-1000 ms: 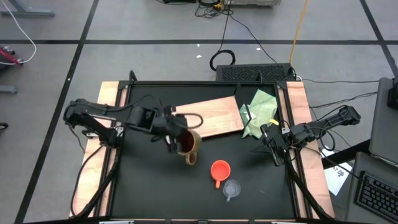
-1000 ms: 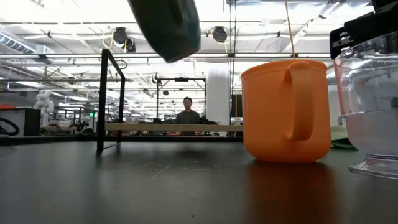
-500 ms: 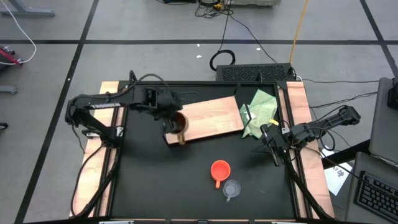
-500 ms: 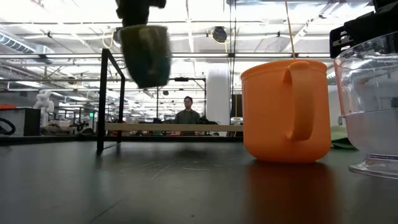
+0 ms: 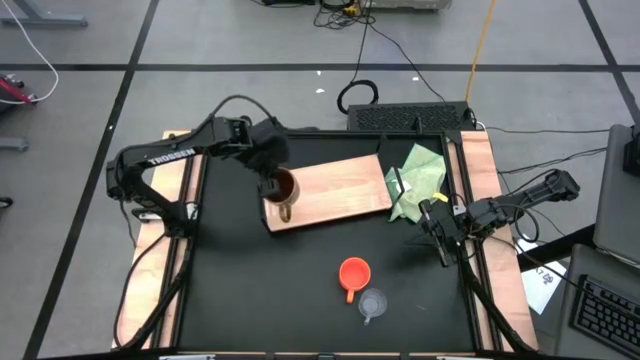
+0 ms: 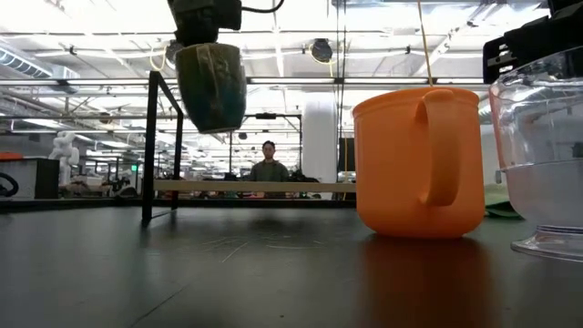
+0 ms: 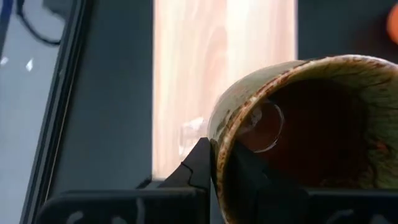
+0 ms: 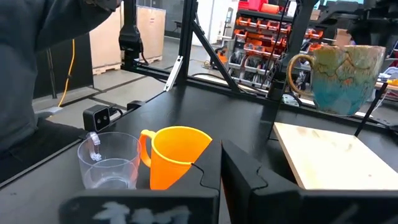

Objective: Stack small to large cups/mugs on shelf
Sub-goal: Put the dark green mug on the shelf

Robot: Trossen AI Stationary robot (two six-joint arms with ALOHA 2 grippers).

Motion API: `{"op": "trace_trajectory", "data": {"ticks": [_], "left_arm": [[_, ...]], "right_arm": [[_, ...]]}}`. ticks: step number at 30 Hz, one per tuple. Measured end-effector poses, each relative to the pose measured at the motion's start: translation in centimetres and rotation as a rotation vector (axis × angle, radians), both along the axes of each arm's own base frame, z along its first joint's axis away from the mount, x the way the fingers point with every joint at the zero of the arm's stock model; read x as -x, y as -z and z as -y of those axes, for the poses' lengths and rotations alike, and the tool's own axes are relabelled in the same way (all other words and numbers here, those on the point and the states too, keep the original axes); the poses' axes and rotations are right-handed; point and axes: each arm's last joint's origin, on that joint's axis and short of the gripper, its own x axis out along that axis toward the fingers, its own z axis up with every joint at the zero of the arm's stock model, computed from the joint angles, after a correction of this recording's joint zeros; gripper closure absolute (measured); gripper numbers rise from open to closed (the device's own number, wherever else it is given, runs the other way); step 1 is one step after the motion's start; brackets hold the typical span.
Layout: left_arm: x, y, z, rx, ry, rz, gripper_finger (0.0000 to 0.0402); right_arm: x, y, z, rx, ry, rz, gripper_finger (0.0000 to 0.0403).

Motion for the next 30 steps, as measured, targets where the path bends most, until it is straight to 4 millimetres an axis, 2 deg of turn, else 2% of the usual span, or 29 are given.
{"op": "trace_trajectory", "data": {"ticks": [7,14,19,30], "left_arm": [[-0.9,0.6,-0.6,0.027,0.053,0.03,0.0372],[-2.7,3.3,-1.8,0.047,0.025,-0.068,0.0372],[-3.1,4.6,-2.5,0.057,-0.015,-0.134,0.0372],[-3.1,4.9,-2.7,0.069,-0.06,-0.154,0.0372]], "right_arm": [[0.0,0.0,0.0,0.0,0.0,0.0,0.0403],[0.0,0.0,0.0,0.004,-0.001,0.001,0.0403],[0.0,0.0,0.0,0.004,0.0,0.001,0.0403],[0.0,0.0,0.0,0.003,0.0,0.001,0.0403]]}}
